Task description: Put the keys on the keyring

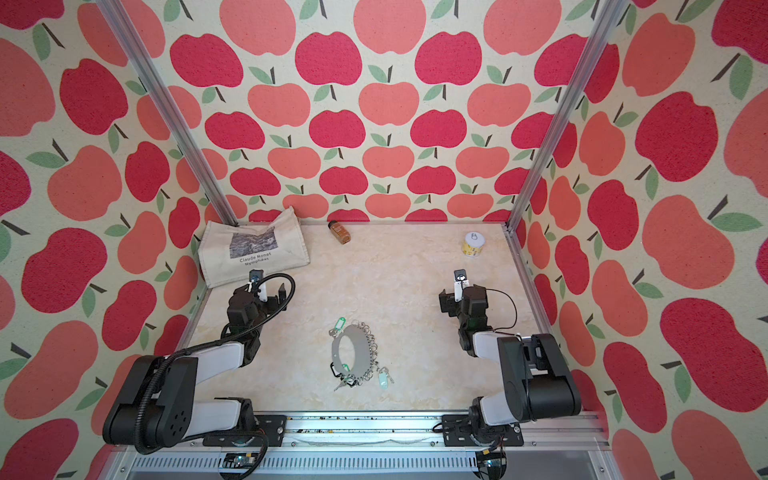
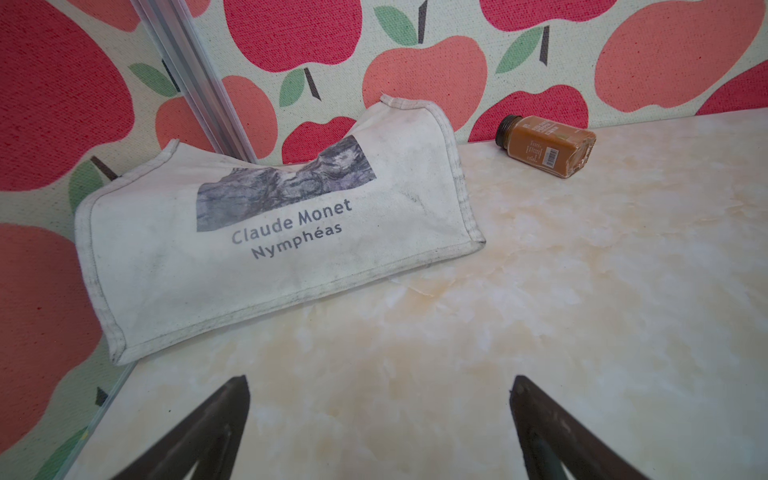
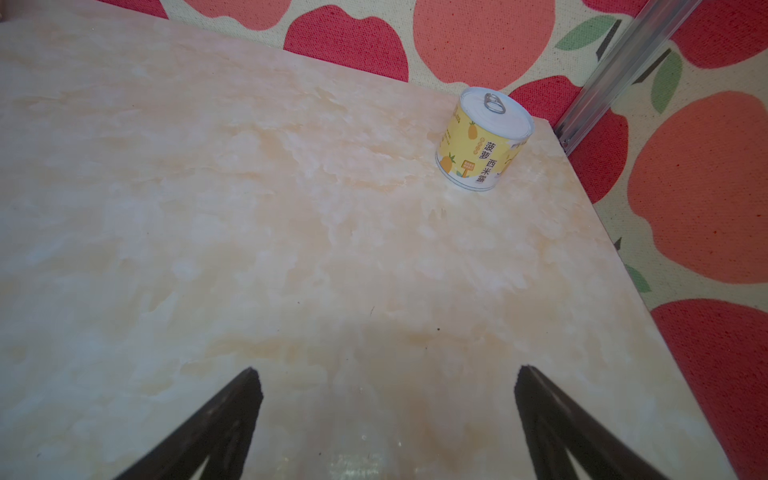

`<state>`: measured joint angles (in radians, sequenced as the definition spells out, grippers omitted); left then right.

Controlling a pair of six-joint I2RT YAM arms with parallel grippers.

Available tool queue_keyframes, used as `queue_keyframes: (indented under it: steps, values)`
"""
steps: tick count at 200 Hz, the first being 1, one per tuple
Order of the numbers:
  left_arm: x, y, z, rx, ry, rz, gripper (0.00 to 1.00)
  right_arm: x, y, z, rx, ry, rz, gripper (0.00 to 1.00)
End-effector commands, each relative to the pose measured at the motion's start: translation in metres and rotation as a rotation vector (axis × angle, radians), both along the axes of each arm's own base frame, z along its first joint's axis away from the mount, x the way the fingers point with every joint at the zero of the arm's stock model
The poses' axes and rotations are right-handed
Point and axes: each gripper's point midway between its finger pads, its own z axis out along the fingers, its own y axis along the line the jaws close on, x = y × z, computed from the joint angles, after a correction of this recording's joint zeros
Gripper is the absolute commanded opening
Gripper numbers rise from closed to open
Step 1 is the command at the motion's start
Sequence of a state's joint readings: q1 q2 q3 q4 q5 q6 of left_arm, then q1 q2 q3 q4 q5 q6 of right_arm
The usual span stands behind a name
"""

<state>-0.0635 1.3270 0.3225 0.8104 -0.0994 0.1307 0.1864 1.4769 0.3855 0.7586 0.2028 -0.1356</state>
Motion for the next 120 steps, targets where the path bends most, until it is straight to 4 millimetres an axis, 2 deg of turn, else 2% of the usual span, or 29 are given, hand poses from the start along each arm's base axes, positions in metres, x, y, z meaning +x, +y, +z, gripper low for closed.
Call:
queue_keyframes:
  steps: [1,47,66,120]
  values:
    - [0.002,0.002,0.013,0.002,-0.057,0.003,1.00,0.010,-0.007,0.021,-0.005,-0.112,-0.026,0.99]
    - [0.010,0.010,-0.024,0.000,0.016,0.043,0.99,0.008,-0.018,0.016,0.056,-0.144,-0.049,0.99]
    - [0.010,0.019,-0.025,-0.019,0.005,0.084,0.99,0.007,-0.021,0.010,0.055,-0.157,-0.063,0.99]
    - [0.011,0.023,-0.026,-0.040,0.002,0.095,0.99,0.008,-0.037,0.011,0.018,-0.171,-0.187,0.99]
